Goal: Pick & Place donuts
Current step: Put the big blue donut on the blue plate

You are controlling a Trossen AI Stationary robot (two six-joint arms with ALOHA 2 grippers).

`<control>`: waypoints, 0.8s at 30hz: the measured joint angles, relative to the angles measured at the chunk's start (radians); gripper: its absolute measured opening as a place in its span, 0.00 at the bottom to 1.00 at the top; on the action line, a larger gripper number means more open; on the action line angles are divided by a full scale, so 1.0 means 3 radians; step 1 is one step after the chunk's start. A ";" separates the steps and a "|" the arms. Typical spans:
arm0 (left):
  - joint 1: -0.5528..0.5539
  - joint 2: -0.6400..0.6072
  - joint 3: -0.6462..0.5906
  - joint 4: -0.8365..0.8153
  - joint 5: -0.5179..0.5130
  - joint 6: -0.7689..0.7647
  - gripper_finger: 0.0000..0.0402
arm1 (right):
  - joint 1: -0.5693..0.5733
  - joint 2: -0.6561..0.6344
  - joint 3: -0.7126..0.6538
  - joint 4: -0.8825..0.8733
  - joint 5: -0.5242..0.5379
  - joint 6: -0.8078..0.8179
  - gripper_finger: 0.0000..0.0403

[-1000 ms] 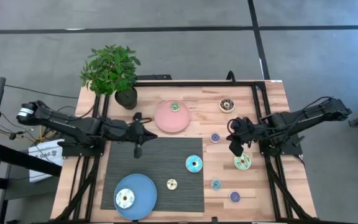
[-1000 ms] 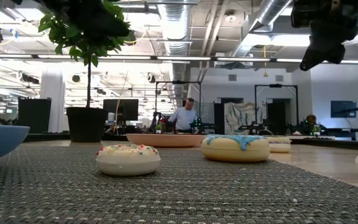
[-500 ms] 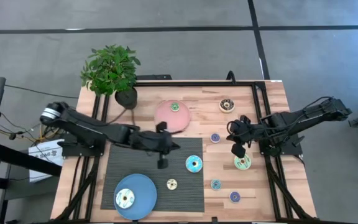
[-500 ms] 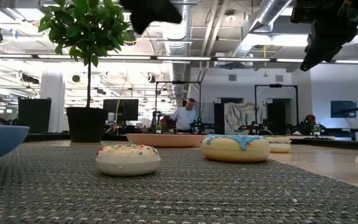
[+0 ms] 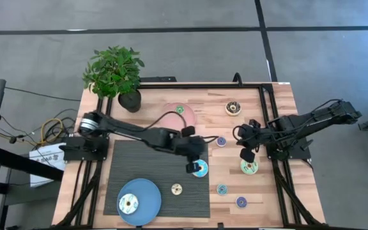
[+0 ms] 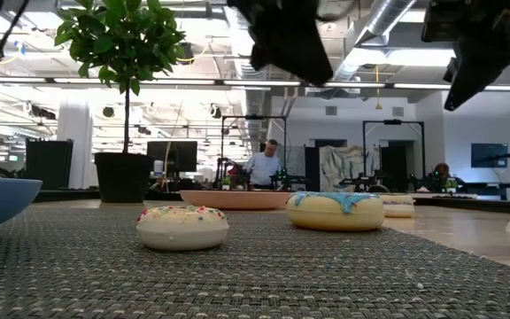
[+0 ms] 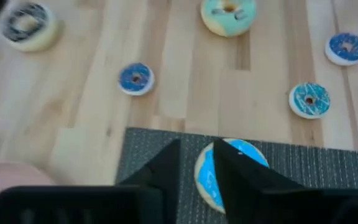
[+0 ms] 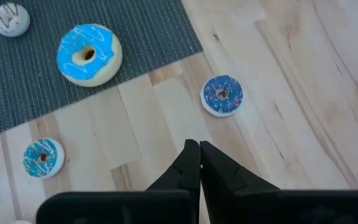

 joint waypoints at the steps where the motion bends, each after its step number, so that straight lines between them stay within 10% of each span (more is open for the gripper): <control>1: 0.0015 0.0080 0.0064 -0.0017 0.0054 0.0001 0.28 | 0.0000 0.0000 0.0000 -0.0009 0.0001 0.0000 0.00; 10: 0.0048 0.0540 0.0252 -0.0072 0.0240 -0.0006 0.49 | 0.0000 0.0000 -0.0001 -0.0035 0.0001 -0.0031 0.00; 24: 0.0052 0.0640 0.0220 -0.0208 0.0319 -0.0087 0.49 | 0.0000 0.0000 0.0000 -0.0035 0.0004 -0.0114 0.00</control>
